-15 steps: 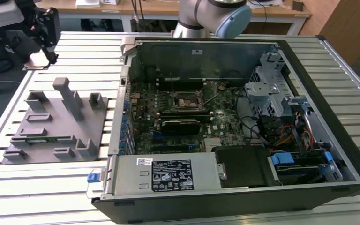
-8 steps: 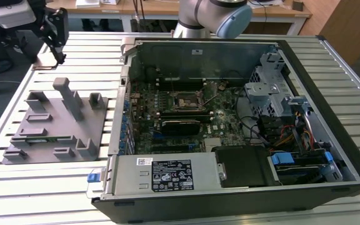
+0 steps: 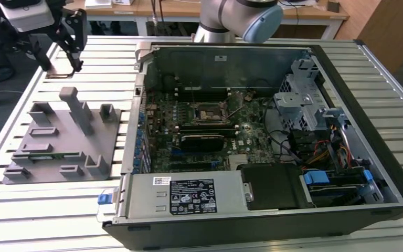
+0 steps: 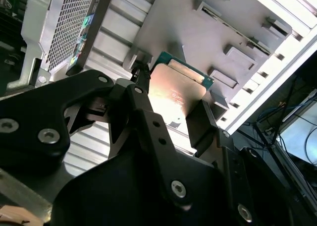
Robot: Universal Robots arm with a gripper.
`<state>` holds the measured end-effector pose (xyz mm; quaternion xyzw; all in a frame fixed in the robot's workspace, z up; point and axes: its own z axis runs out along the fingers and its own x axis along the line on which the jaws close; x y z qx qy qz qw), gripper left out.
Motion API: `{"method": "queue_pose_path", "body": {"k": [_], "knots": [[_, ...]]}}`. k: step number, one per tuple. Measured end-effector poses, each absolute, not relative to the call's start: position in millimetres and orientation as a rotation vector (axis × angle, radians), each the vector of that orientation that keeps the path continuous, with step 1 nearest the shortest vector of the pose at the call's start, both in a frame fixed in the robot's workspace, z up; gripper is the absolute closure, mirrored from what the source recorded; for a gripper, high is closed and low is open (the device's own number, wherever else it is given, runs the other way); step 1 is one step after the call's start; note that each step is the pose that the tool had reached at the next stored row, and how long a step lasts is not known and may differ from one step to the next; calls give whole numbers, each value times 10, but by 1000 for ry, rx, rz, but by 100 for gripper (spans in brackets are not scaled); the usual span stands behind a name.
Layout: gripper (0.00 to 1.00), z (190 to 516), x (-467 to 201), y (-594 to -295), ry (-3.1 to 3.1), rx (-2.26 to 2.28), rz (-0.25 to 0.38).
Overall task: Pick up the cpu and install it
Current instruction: 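Pick up the cpu and move it towards the insertion slot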
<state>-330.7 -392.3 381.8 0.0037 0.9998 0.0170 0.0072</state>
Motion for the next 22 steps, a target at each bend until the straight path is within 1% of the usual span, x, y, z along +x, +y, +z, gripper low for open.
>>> {"method": "queue_pose_path", "body": {"k": [22], "knots": [[46, 3818, -2871, -3920, 3127, 12, 53]]}}
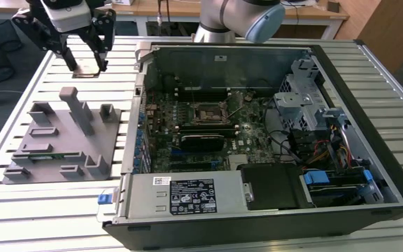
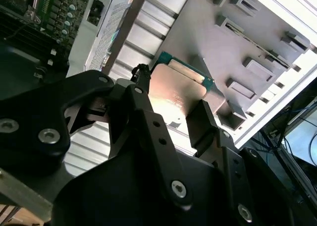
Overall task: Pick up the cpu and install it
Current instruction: 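Pick up the cpu and move it towards the insertion slot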
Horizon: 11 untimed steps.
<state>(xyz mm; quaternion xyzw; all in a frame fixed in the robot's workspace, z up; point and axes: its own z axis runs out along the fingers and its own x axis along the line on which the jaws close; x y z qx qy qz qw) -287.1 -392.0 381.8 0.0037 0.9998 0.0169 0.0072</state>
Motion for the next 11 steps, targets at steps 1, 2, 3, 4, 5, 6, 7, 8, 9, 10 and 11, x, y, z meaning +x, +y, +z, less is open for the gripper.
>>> {"method": "queue_pose_path", "body": {"k": [1, 2, 3, 4, 5, 6, 7, 8, 9, 10, 11], "knots": [[46, 3818, -2849, -3920, 3127, 11, 53], [46, 3818, -2828, -3920, 3127, 11, 53], [46, 3818, -2806, -3920, 3127, 12, 53], [46, 3818, -2784, -3920, 3127, 11, 53], [46, 3818, -2761, -3919, 3127, 12, 53], [46, 3818, -2738, -3919, 3127, 12, 53], [46, 3817, -2716, -3919, 3127, 12, 53], [46, 3818, -2693, -3919, 3127, 12, 53], [46, 3818, -2670, -3919, 3127, 12, 53], [46, 3818, -2647, -3919, 3127, 12, 53], [46, 3818, -2624, -3919, 3127, 12, 53]]}}
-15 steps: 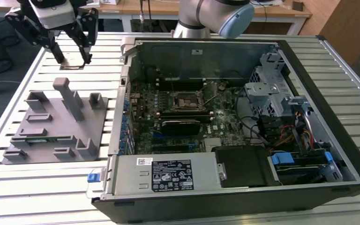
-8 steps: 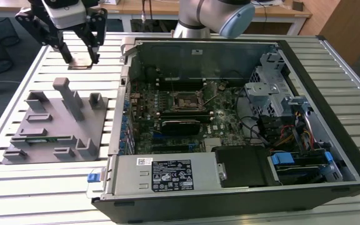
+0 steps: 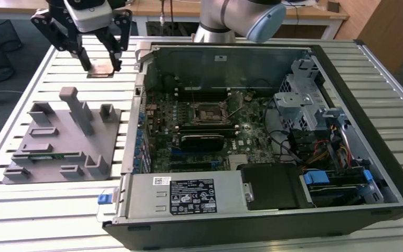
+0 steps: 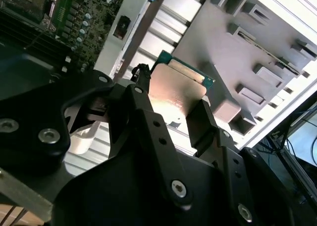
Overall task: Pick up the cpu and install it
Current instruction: 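Pick up the cpu and move it towards the insertion slot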
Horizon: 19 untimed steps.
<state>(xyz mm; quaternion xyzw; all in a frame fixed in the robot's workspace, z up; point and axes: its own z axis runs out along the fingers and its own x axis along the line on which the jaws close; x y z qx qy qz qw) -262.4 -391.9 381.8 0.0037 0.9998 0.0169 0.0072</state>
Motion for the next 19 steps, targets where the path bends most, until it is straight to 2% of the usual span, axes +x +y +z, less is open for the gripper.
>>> {"method": "queue_pose_path", "body": {"k": [19], "knots": [[46, 3818, -2142, -3918, 3127, 11, 53]]}}
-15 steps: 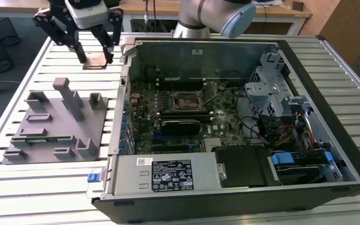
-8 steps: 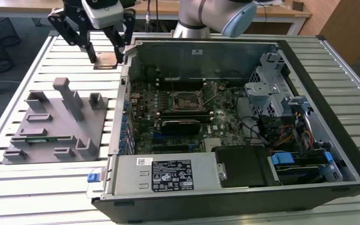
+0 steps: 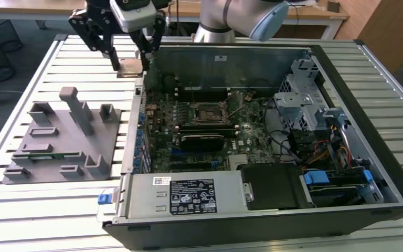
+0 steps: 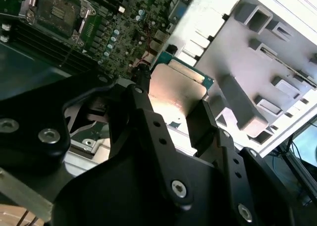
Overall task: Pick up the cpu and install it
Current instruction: 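Pick up the cpu and move it towards the insertion slot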
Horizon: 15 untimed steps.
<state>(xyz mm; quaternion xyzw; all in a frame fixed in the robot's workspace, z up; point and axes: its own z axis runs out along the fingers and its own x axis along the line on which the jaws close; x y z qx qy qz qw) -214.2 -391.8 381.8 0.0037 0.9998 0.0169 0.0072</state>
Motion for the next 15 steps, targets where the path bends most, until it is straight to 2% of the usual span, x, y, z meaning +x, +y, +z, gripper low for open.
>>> {"method": "queue_pose_path", "body": {"k": [15], "knots": [[46, 3818, -1505, -3917, 3127, 12, 53]]}}
